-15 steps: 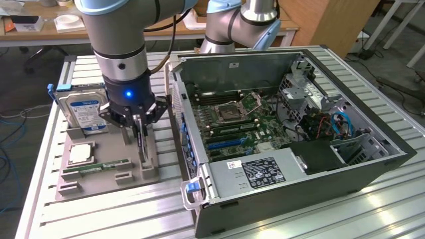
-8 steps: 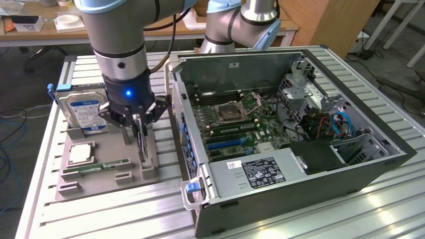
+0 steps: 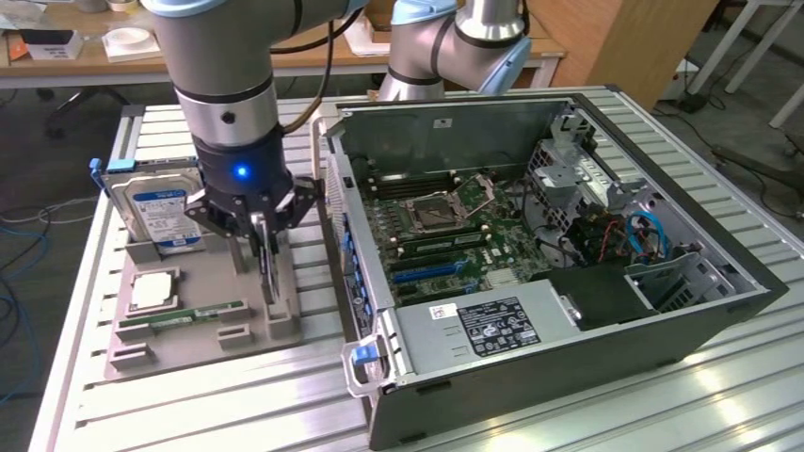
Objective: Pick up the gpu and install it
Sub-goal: 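Pick up the gpu and move the gpu toward the slot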
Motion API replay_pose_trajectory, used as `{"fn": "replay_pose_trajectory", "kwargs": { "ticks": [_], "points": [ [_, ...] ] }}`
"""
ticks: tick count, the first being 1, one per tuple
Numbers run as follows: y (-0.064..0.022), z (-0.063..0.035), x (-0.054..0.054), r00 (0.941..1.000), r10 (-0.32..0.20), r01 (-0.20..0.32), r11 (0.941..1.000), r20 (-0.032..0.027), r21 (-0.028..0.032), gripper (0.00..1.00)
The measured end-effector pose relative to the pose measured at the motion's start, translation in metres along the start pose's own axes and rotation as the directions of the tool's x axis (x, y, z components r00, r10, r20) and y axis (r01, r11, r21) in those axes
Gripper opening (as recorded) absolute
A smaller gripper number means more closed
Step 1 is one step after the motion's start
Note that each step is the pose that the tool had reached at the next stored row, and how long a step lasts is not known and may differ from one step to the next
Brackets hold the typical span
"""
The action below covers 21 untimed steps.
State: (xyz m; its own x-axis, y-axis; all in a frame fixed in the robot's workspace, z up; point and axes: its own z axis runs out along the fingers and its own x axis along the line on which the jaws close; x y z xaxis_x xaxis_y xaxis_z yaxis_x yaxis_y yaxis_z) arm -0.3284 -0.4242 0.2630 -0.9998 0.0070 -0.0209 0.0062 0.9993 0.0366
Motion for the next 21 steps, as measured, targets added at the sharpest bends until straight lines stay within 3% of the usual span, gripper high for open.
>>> {"fn": "replay_pose_trajectory", "kwargs": {
  "ticks": [21],
  "points": [
    [0.0002, -0.0069, -0.0001, 1.0, 0.0, 0.0, 1.0, -0.0001, 0.0001, 0.26]
  ]
}}
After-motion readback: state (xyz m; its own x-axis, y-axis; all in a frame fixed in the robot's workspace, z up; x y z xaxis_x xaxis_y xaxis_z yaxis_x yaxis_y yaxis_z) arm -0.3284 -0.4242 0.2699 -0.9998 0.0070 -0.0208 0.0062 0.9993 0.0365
